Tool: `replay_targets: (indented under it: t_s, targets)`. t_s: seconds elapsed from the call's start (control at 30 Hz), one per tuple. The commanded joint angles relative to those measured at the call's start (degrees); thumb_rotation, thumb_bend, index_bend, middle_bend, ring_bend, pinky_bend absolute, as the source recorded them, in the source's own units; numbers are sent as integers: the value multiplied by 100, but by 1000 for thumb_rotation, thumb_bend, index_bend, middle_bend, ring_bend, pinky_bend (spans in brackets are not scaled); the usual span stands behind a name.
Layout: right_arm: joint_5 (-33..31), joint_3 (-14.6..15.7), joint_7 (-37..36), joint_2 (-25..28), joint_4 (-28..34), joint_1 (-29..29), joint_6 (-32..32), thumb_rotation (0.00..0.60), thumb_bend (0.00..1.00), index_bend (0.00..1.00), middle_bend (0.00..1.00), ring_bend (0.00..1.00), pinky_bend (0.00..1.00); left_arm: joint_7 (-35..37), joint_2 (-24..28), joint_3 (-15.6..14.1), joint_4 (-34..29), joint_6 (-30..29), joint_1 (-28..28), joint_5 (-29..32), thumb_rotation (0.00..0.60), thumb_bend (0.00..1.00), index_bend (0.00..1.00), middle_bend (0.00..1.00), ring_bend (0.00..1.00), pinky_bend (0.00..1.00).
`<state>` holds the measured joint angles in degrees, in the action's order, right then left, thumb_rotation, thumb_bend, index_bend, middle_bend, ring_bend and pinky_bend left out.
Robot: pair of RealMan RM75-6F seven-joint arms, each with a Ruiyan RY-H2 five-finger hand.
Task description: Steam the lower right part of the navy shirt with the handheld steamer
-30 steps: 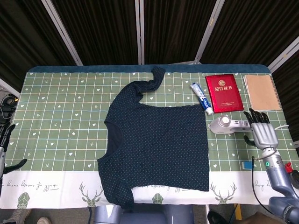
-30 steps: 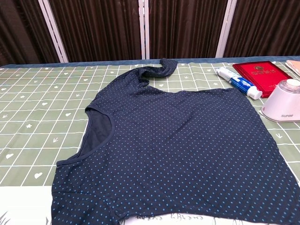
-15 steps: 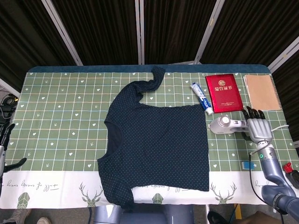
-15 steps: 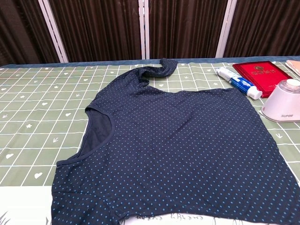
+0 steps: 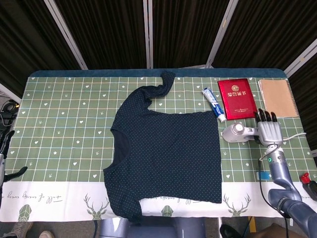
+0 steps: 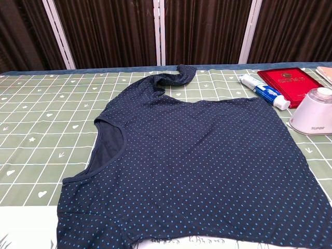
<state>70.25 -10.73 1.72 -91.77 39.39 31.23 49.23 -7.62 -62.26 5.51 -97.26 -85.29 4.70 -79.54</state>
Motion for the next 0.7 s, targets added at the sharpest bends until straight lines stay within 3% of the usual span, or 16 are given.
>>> replay_targets:
  t_s: [0.03,0.37,0.57,0.63,0.7]
  targets:
    - [8,-10,3,-118,-185,66,-55,600,540,0,0,0,0,-5,-1,2,2,-2,1,7,600,0,0,0,0,0]
    - [126,16,-287,-601,-1096,304,-357,600,543,0,0,0,0,-54,-43,23,30,0,13,71,600,0,0,0,0,0]
    - [242,64,-408,-792,-1470,425,-477,600,696,3,3,0,0,-19,-58,35,53,23,24,111,600,0,0,0,0,0]
    - [378,154,-489,-797,-1578,456,-461,600,755,57,68,15,27,-9,-66,37,60,32,30,116,600,0,0,0,0,0]
    - [491,215,-619,-809,-1658,461,-368,600,805,225,271,163,169,-6,-73,35,68,34,30,118,600,0,0,0,0,0]
